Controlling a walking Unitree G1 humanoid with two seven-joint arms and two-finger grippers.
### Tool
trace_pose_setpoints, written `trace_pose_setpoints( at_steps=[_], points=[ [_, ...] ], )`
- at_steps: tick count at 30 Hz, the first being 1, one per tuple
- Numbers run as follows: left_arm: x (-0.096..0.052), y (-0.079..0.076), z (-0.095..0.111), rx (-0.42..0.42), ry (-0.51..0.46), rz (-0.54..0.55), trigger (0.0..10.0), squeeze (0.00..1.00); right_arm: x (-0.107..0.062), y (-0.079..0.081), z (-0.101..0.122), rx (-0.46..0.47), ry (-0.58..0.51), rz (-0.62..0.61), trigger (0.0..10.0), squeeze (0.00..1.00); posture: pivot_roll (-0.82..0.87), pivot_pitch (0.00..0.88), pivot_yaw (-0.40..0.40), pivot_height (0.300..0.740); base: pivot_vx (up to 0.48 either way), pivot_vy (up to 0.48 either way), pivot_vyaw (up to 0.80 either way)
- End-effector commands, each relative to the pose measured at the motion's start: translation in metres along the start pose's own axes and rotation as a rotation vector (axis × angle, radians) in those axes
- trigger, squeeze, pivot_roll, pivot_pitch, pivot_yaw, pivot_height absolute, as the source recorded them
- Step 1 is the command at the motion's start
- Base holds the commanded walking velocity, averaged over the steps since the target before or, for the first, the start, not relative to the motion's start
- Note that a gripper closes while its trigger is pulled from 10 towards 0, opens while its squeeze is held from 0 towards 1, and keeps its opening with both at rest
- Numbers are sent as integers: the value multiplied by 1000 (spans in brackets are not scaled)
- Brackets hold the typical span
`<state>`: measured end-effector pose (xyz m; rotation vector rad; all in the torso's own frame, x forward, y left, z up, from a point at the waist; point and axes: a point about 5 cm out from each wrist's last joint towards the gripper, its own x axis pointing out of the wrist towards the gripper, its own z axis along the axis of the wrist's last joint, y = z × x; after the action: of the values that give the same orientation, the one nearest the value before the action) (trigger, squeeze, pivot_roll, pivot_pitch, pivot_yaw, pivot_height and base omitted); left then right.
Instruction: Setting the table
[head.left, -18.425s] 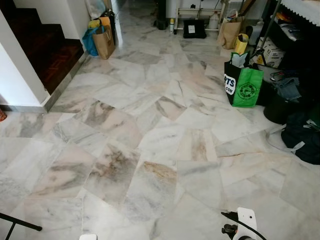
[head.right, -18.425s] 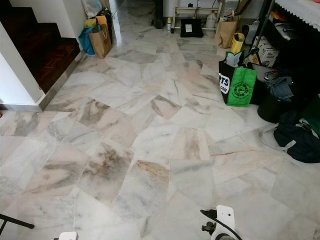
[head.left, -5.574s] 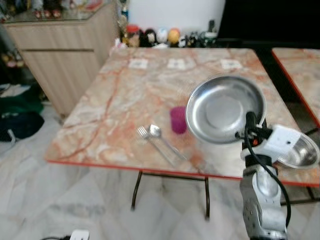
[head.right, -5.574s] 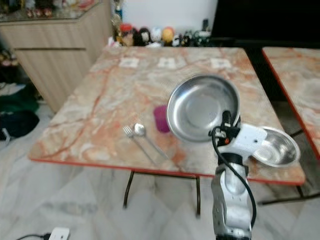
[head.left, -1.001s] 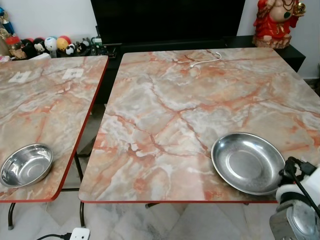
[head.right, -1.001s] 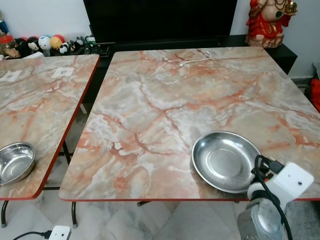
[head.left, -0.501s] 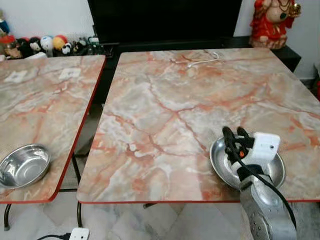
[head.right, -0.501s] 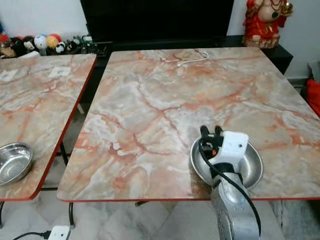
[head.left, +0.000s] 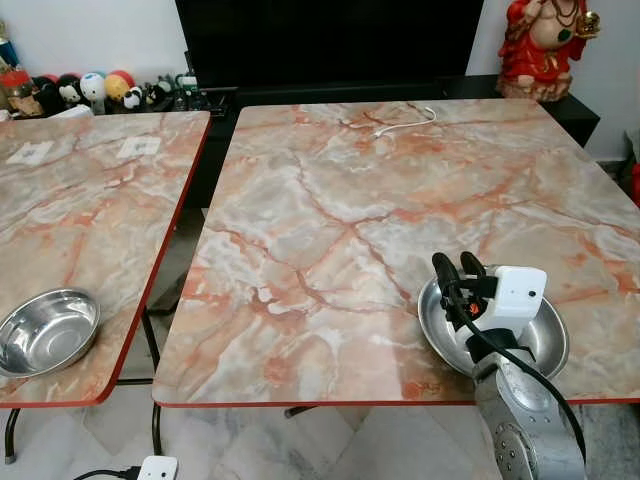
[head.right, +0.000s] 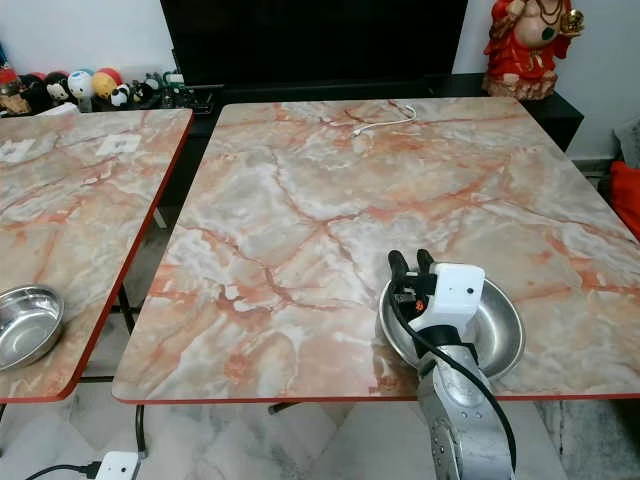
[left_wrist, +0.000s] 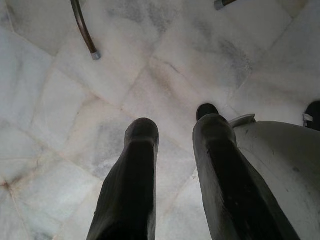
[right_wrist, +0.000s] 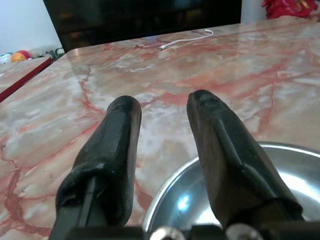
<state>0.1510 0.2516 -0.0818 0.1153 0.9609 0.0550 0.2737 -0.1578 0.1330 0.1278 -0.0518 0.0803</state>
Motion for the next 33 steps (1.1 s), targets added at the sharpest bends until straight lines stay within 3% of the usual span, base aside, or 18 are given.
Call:
trace_pose_setpoints(
  at_steps=[1, 4, 5, 7, 12, 20, 33],
  points=[
    [-1, 1, -7, -11, 29, 5, 10000, 0, 1, 0, 0, -3, -2, -1, 10000, 0, -116, 36, 28, 740, 0, 0, 0],
    [-1, 1, -7, -11, 29, 5, 10000, 0, 1, 0, 0, -3, -3, 0, 10000, 0, -116, 36, 28, 740, 0, 0, 0],
    [-2, 2, -9, -6, 42, 1, 10000, 0, 6, 17, -3, -15, -18, 46, 10000, 0, -109, 7, 30, 740, 0, 386, 731],
    [-2, 2, -10, 2, 47, -1, 10000, 0, 9, 25, -4, -24, -25, 73, 10000, 0, -108, 2, 31, 740, 0, 0, 800],
    [-2, 2, -11, 2, 50, -3, 10000, 0, 10, 25, -4, -19, -27, 76, 10000, 0, -107, 0, 30, 740, 0, 0, 800],
    [-3, 2, -12, -2, 55, -2, 10000, 0, 11, 24, -7, -3, -23, 60, 10000, 0, -106, 0, 31, 740, 0, 0, 0],
    [-2, 3, -11, -4, 55, -2, 10000, 0, 15, 22, -5, 19, -31, 17, 10000, 0, -101, 12, 29, 740, 0, 463, 0]
  ],
)
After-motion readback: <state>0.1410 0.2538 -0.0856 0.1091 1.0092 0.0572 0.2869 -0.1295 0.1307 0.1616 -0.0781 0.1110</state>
